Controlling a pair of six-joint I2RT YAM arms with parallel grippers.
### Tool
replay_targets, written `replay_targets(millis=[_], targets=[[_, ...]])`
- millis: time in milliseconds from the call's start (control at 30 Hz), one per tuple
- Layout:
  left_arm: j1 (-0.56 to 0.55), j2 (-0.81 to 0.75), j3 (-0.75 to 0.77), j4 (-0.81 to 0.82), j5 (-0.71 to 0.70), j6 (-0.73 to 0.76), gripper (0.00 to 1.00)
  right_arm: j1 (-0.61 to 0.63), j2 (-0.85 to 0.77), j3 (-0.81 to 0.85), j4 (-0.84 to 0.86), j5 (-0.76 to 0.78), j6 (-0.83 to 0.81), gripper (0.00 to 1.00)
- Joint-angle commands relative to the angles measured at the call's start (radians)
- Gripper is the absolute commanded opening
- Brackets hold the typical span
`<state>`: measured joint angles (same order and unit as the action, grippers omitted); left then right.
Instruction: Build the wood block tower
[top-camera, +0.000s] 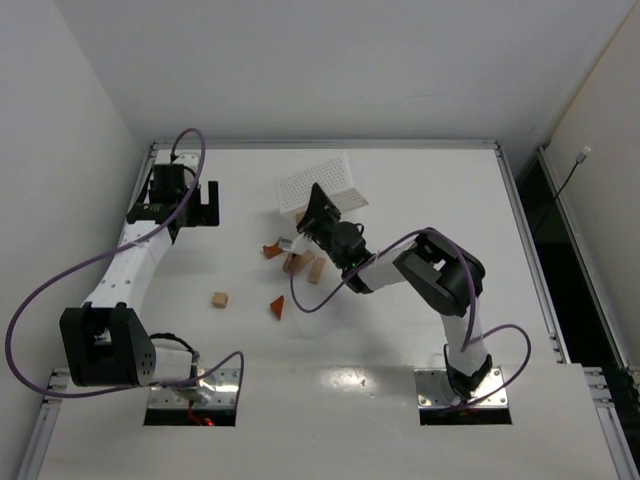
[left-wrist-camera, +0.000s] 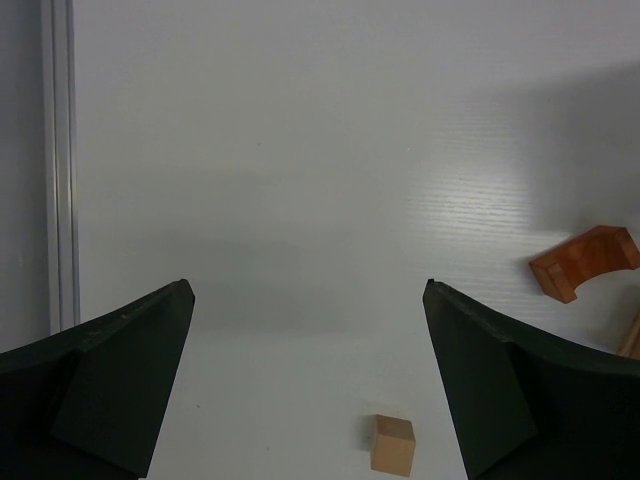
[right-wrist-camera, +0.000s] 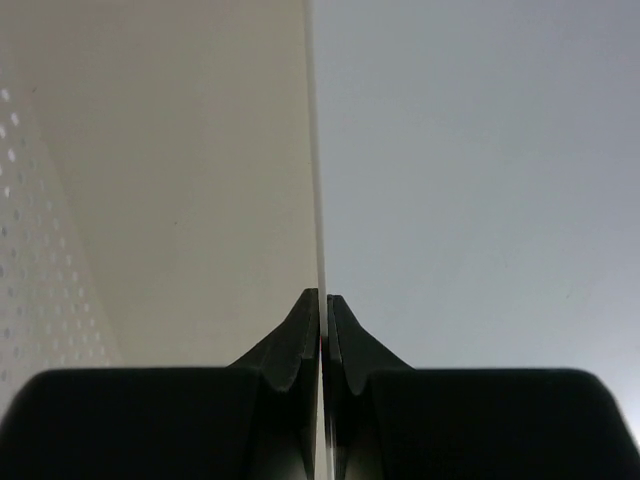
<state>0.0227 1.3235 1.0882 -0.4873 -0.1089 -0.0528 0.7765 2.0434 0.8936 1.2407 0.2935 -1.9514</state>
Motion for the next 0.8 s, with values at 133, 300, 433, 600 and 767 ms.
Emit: replay_targets(millis=[133, 300, 433, 600, 767], targets=[[0.011, -0.015, 0.022, 0.004, -0.008, -0.005, 1.00, -0.011, -0.031, 0.245, 0.577, 0.106, -0.153, 0.00], [0.011, -0.024, 0.015, 0.004, -0.008, 0.005, 1.00, 0.035, -0.069, 0.162, 0.577, 0.184, -0.144, 0.00], [0.011, -0.024, 0.015, 0.015, -0.008, 0.018, 1.00, 0.035, -0.069, 0.117, 0.577, 0.232, -0.118, 0.00], [0.011, -0.024, 0.047, 0.015, 0.021, 0.036, 1.00, 0.026, -0.153, 0.096, 0.381, 0.493, 0.013, 0.00], [0.011, -0.015, 0.076, 0.006, 0.051, 0.047, 1.00, -0.025, -0.290, 0.286, -0.524, 0.801, 0.551, 0.00]])
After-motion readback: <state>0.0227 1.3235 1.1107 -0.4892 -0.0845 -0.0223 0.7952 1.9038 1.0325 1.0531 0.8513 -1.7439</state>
